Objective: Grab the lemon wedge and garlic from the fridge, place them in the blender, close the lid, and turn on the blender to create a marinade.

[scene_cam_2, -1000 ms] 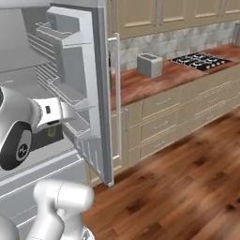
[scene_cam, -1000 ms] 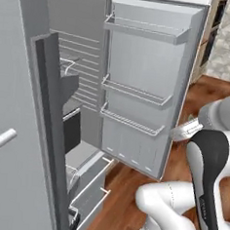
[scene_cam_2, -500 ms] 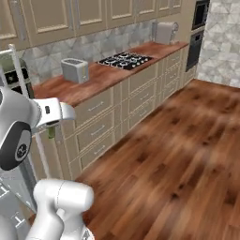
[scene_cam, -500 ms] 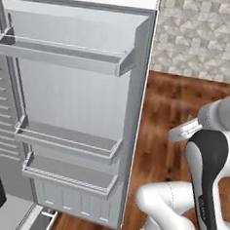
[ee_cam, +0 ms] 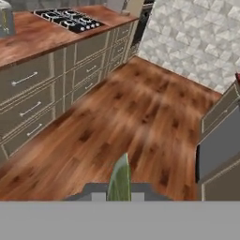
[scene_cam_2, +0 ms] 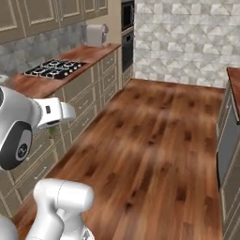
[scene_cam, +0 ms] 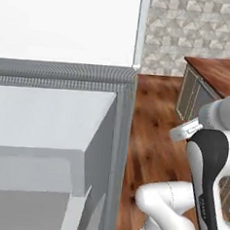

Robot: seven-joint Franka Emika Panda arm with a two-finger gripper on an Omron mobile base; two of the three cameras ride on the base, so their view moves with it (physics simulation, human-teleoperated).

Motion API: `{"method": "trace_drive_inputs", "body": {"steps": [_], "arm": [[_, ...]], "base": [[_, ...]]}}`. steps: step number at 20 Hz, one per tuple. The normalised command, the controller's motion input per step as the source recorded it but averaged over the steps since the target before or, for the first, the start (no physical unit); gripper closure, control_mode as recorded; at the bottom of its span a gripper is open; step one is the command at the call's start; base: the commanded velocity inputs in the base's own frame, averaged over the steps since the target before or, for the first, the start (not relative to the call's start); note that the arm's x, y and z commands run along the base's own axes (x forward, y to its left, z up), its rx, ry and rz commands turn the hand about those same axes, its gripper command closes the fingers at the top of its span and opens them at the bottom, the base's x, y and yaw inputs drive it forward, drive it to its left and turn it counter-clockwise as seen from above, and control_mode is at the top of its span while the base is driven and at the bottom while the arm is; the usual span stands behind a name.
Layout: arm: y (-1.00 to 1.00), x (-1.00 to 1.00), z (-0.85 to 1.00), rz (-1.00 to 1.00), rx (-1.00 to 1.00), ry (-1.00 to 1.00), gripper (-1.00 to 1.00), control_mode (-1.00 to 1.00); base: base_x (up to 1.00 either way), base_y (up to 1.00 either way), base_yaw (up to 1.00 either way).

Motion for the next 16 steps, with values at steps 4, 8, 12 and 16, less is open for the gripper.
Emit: {"method": "trace_drive_inputs", "body": {"steps": [4, 8, 12, 16], "arm": [[0.0, 0.0, 0.0, 0.0, 0.0, 0.0, 1.0, 1.0], [0.0, 0.0, 0.0, 0.0, 0.0, 0.0, 1.0, 1.0], [0.0, 0.0, 0.0, 0.0, 0.0, 0.0, 1.0, 1.0], [0.0, 0.0, 0.0, 0.0, 0.0, 0.0, 1.0, 1.0]], "base": [[0.46, -0.47, -0.48], [0.26, -0.47, -0.5], [0.19, -0.4, -0.52], [0.01, -0.42, -0.53]]}}
